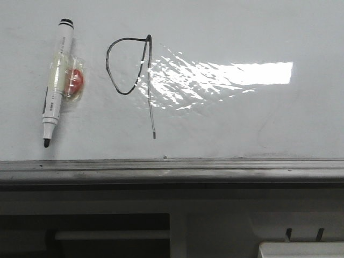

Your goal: Write number 9 on whiteboard

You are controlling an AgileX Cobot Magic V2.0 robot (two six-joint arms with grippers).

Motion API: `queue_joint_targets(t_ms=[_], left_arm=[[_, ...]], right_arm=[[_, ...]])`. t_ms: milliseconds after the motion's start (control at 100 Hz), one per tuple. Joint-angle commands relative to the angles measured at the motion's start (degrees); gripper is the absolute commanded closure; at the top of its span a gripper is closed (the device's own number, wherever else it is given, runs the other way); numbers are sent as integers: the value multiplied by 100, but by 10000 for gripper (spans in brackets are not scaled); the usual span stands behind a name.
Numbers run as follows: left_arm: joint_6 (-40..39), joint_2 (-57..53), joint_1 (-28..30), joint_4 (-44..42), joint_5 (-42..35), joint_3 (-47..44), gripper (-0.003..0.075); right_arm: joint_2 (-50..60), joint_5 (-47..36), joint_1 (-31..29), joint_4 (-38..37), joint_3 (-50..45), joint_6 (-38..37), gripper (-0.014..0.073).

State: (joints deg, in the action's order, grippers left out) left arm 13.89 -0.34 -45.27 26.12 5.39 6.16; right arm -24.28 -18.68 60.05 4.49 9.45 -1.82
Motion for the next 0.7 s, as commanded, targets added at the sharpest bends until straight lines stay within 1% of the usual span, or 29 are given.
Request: queue_joint_targets(t_ms=[0, 470, 560, 610, 690], left_arm=[[4, -59, 2, 78, -327, 149, 740], [4, -59, 2, 42, -364, 149, 740], [4, -59, 2, 42, -539, 58, 740], [4, -59, 13, 34, -784, -54, 740], [4, -99, 77, -356, -1255, -354, 741]], right_arm=[[2, -476, 19, -57, 128, 82, 664], [2, -474, 19, -57, 128, 82, 664], [2, -474, 19, -57, 128, 82, 664], [2, -474, 19, -57, 128, 82, 664], [2, -474, 19, -57, 128, 82, 664]])
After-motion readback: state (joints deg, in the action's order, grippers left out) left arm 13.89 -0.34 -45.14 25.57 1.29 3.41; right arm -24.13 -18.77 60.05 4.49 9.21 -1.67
